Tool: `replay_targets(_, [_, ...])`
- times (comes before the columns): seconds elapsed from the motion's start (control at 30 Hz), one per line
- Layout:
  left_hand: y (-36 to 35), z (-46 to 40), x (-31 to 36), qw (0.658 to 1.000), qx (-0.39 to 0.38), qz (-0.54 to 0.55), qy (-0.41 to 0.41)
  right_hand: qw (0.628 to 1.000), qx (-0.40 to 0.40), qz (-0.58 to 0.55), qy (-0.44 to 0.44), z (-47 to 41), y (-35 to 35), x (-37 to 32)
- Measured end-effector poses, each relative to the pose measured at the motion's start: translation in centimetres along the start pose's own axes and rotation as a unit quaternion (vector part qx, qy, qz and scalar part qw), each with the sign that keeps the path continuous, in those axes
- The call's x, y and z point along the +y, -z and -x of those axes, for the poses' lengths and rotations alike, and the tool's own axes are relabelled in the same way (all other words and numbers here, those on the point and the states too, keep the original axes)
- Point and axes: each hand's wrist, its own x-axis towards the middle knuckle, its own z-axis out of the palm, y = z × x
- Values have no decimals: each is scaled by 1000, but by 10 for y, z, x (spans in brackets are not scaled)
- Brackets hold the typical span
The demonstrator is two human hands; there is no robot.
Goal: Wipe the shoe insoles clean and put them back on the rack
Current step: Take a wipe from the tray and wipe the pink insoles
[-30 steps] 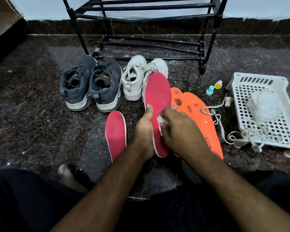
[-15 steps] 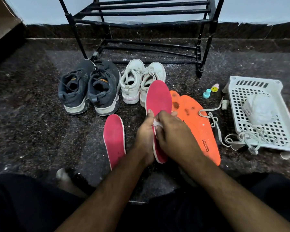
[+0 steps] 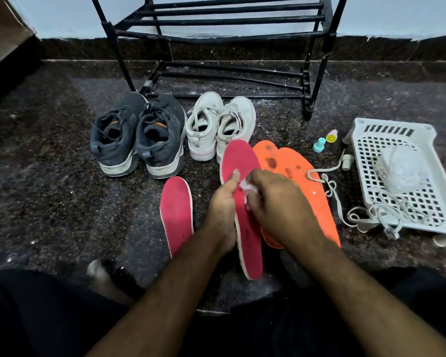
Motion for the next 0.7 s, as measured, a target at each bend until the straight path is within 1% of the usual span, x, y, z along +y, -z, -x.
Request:
replay_targets(0.07, [-5, -2, -8, 999, -7, -42, -4, 997, 51, 7, -49, -14, 5, 14])
replay_targets(0.13, [-5, -2, -12, 998, -10, -55, -6, 994, 75, -10, -75, -21, 6, 20])
replay_targets(0.2, [2, -2, -8, 999, 6, -33, -11, 997, 54, -36, -45, -13, -2, 8])
replay_targets(0.3, [9, -5, -2, 999, 14, -44, -16, 999, 0, -29, 18, 8, -10, -12])
replay_targets(0.33, [7, -5, -4, 998, 18, -54, -26, 1000, 1, -28, 13, 5, -8, -8])
replay_targets(0.4, [4, -7, -11, 994, 30, -93, -43, 998, 39, -27, -33, -9, -2, 8])
replay_targets(0.47, [1, -7, -15, 991, 32, -125, -35, 995, 76, -13, -62, -20, 5, 18])
replay_targets(0.53, [3, -7, -13, 994, 40, -86, -52, 996, 75, -18, -40, -16, 3, 10])
replay_targets(0.6, [5, -4, -7, 997, 31, -55, -52, 999, 39, -28, -8, 1, -5, -9])
replay_targets(0.67, [6, -4, -6, 997, 21, -62, -47, 1000, 25, -11, 9, 7, -7, -10])
replay_targets(0.7, [6, -6, -8, 997, 13, -67, -39, 999, 40, -4, 2, 2, -5, -4])
